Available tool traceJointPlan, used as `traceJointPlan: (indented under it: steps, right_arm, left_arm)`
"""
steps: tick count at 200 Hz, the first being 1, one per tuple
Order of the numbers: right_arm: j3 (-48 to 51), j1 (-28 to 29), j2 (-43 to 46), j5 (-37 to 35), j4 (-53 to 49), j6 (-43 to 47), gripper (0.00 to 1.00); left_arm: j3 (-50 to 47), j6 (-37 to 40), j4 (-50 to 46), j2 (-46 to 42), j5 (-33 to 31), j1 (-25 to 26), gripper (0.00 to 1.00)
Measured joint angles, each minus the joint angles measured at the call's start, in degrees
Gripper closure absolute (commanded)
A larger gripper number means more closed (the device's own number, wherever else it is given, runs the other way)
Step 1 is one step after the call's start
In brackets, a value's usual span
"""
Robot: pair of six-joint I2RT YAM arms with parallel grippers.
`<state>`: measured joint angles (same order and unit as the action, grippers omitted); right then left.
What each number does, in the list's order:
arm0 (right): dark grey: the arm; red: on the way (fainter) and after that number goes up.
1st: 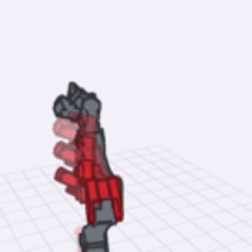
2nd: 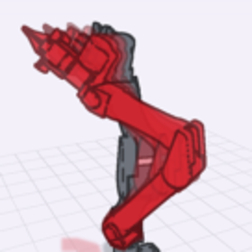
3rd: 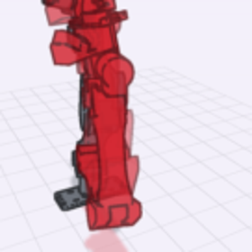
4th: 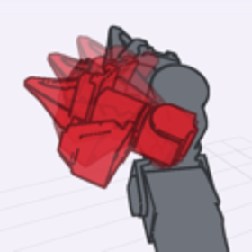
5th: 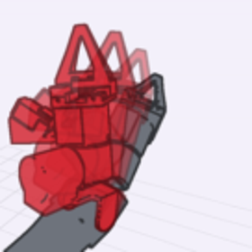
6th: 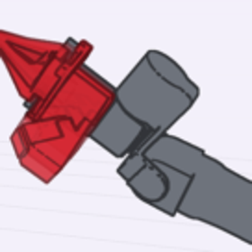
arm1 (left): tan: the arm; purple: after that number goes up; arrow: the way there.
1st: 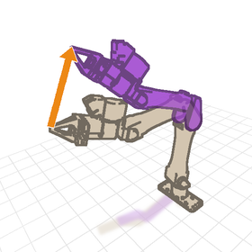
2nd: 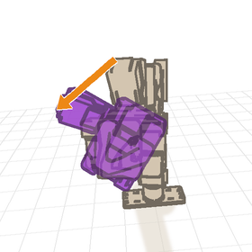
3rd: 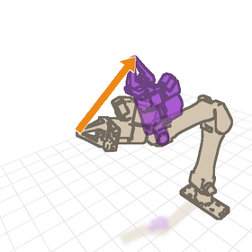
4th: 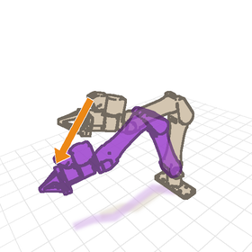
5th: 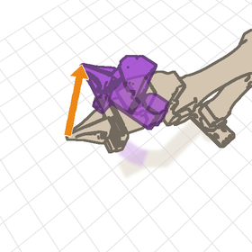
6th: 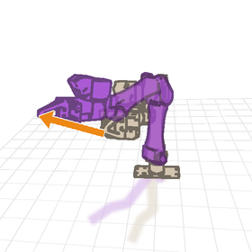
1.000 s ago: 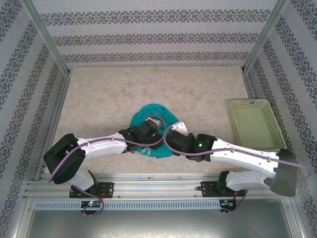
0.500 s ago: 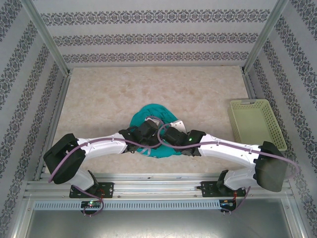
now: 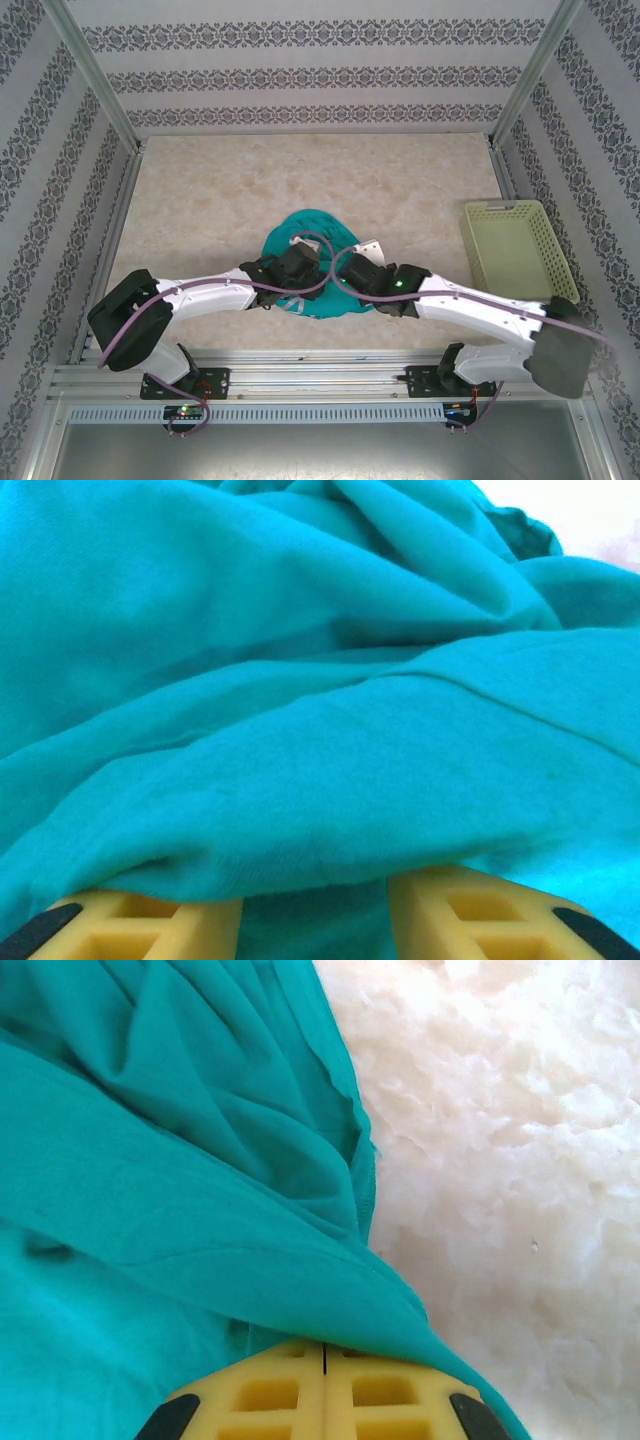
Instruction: Fold the inside-out t-shirt
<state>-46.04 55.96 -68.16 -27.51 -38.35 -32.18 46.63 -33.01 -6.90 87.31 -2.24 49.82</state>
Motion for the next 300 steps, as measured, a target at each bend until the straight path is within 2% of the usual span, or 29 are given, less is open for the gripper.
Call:
traceJointPlan:
  steps: [46, 71, 97, 133, 173, 197, 203, 223, 250, 271, 300]
  right_arm:
    - [5.9, -0.81, 21.27, 8.92, 6.36, 2.91, 1.0]
    - [8.09, -4.72, 30.23, 11.8, 7.98, 2.58, 1.0]
    - [9.88, -8.94, 35.56, 13.79, 8.0, 1.57, 1.0]
    - [10.71, -17.42, 37.75, 16.11, 6.67, -1.88, 1.0]
    - [13.05, -33.35, 33.86, 25.83, 7.78, -5.55, 1.0]
    - [12.94, -35.98, 28.11, 30.36, 9.97, -5.33, 1.0]
    - [12.55, -35.95, 26.32, 31.1, 10.4, -5.05, 0.97]
    - [10.01, -35.85, 20.28, 31.34, 10.54, -3.58, 0.75]
    - [4.5, -35.82, 14.12, 27.17, 7.67, 0.0, 0.52]
    - [1.9, -35.06, 13.86, 23.98, 5.16, 2.27, 0.46]
    - [1.62, -31.47, 19.34, 22.12, 1.62, 2.4, 0.44]
  left_arm:
    - [0.0, -2.23, -0.5, 2.03, 0.04, -3.89, 0.57]
    - [0.02, -2.71, -0.66, 3.5, 0.26, -4.63, 0.57]
    - [0.02, -3.26, -0.61, 4.35, 0.79, -5.25, 0.56]
    - [0.02, -3.3, -0.55, 4.48, 1.6, -5.38, 0.56]
    - [0.02, -3.17, -0.33, 4.46, 2.71, -5.38, 0.55]
    - [0.02, -2.58, -0.39, 4.22, 3.45, -5.35, 0.53]
    - [0.02, -2.36, -0.42, 4.04, 3.52, -5.35, 0.52]
    - [0.02, -1.86, -0.52, 3.28, 3.56, -5.31, 0.5]
    - [0.74, -1.66, -2.75, 2.62, 3.06, -5.31, 0.47]
    - [1.66, -1.29, -5.49, 1.38, 1.25, -4.72, 0.42]
    - [3.96, -0.04, -11.08, -3.37, -4.44, -0.79, 0.37]
